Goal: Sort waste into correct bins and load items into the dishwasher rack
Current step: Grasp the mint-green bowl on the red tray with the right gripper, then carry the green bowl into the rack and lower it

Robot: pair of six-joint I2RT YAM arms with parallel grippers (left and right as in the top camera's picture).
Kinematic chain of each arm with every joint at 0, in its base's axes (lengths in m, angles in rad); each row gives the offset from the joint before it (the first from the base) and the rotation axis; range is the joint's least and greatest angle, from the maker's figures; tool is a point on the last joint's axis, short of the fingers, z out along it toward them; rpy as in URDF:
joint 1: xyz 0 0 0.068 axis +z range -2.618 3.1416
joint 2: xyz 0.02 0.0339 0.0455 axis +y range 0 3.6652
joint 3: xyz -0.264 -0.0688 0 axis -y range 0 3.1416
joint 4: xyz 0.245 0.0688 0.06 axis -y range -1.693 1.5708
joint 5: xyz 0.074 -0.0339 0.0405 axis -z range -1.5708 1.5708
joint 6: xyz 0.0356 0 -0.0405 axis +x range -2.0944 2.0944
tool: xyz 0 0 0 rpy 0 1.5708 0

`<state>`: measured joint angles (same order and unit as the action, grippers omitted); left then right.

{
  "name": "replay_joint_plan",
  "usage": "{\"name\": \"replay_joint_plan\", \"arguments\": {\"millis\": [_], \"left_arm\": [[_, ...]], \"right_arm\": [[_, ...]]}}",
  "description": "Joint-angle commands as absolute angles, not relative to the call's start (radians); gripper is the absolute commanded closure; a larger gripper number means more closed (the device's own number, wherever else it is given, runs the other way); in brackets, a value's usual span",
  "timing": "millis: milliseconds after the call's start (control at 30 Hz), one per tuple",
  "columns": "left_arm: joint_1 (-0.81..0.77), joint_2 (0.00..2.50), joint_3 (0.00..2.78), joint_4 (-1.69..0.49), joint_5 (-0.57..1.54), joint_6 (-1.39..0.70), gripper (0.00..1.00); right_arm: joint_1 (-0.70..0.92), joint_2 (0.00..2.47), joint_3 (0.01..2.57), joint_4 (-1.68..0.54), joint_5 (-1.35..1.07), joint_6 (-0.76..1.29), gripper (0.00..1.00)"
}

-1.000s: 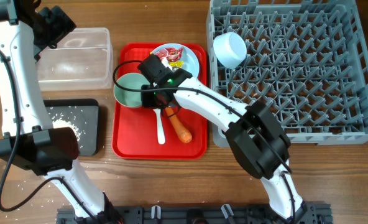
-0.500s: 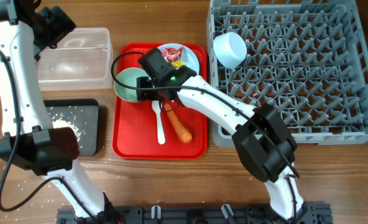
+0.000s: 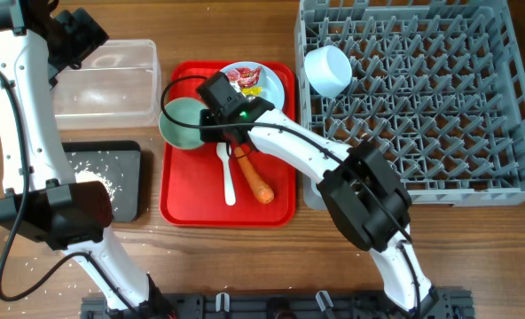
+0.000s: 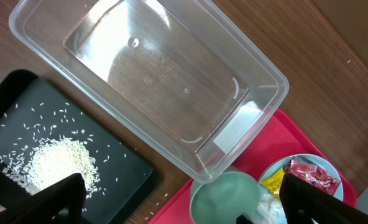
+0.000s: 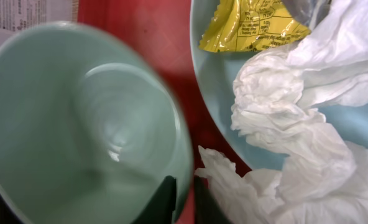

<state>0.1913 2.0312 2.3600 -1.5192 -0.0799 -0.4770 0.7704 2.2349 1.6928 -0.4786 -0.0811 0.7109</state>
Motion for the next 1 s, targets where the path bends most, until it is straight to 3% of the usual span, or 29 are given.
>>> {"name": "replay_joint_plan", "arguments": {"millis": [0, 167, 300, 533, 800, 867, 967], "left_arm": [[0.193, 2.043, 2.354, -1.52, -0.079, -0.479, 0.0], [0.193, 2.043, 2.354, -1.52, -0.079, -0.479, 0.0], [0.193, 2.043, 2.354, -1.52, -0.079, -0.479, 0.0], [0.193, 2.043, 2.354, -1.52, -0.079, -0.479, 0.0], [0.193, 2.043, 2.354, -1.52, -0.079, -0.479, 0.0], [0.193, 2.043, 2.354, -1.52, -0.079, -0.479, 0.0], [0.193, 2.043, 2.354, -1.52, -0.079, -0.479, 0.0]], "right_arm": [[0.768, 2.277, 1.707, -0.474, -0.07, 0.711, 0.92], [0.768, 2.301, 1.707, -0.466, -0.07, 0.739, 0.91], [0.759, 2.271, 1.709, -0.469, -0.12, 0.694, 0.96], [0.648, 2.0, 1.709, -0.531, -0.037, 0.487, 0.96], [0.464, 1.789, 1.709, -0.705, 0.565, 0.274, 0.96], [0.4, 1.793, 1.709, -0.673, 0.79, 0.222, 0.96], [0.298, 1.793, 1.709, -0.559, 0.931, 0.1, 0.96]]}}
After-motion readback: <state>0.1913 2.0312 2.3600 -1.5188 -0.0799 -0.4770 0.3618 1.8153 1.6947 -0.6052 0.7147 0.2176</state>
